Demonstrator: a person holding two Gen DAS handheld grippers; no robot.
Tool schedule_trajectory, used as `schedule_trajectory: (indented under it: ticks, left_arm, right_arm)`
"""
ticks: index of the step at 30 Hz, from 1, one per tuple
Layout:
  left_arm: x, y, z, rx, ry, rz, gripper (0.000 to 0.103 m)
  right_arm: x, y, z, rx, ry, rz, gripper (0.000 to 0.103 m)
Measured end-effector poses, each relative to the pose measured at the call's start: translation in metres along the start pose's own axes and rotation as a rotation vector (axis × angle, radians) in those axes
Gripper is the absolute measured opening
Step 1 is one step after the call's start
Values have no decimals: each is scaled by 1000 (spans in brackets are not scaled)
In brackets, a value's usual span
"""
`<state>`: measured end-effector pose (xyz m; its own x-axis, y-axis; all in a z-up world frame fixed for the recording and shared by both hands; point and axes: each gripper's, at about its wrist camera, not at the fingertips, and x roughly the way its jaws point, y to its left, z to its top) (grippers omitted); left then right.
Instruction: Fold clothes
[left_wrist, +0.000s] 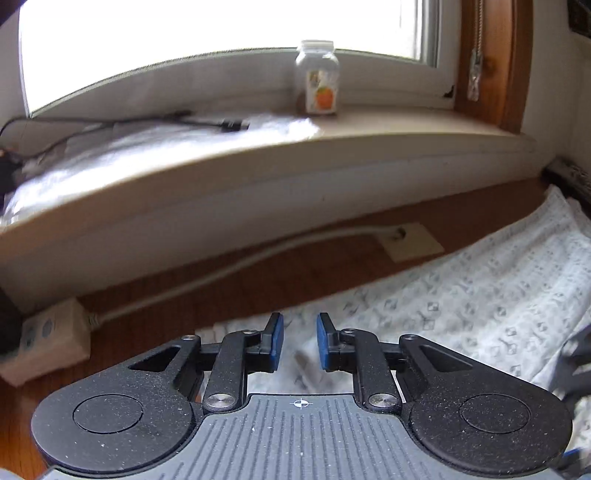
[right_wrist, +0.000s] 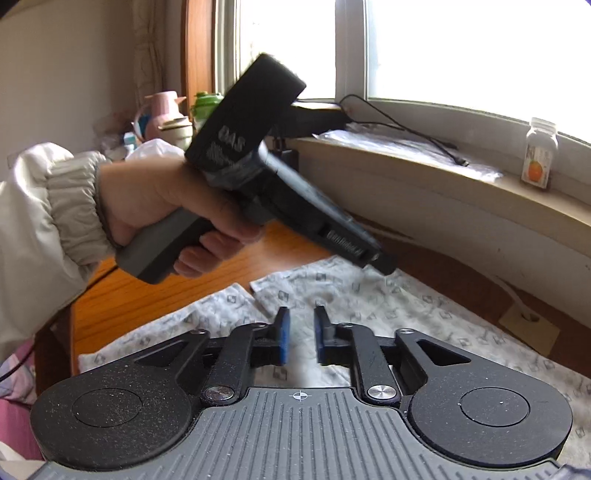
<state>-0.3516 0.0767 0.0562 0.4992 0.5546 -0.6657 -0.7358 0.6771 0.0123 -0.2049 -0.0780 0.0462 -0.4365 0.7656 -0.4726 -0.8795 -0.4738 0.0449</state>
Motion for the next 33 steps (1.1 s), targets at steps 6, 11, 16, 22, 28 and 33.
schedule_trajectory:
  ticks: [6,11,16,22,28,33]
  left_arm:
    - [-9,-30,7,17,-89,-19,53]
    - [0,-102,24,104,-136,-169,51]
    - [20,-194,27,217,-146,-359,23]
    - [29,-285,15,339,-121,-528,22]
    - [39,-324,-4,414,-84,-556,35]
    - [38,-333,-11,468,-88,-559,6]
  right_arm:
    - [-85,-67,-12,59,-37,-169,51]
    - [-162,-167,-45,195,10,-494,52]
    - [-211,-245,-93,382,83,-690,54]
    - [-221,-274,-123,506,113,-765,62]
    - [-215,-297,-125,604,67,-679,67]
    - [-212,-308,-133,646,62,-669,47]
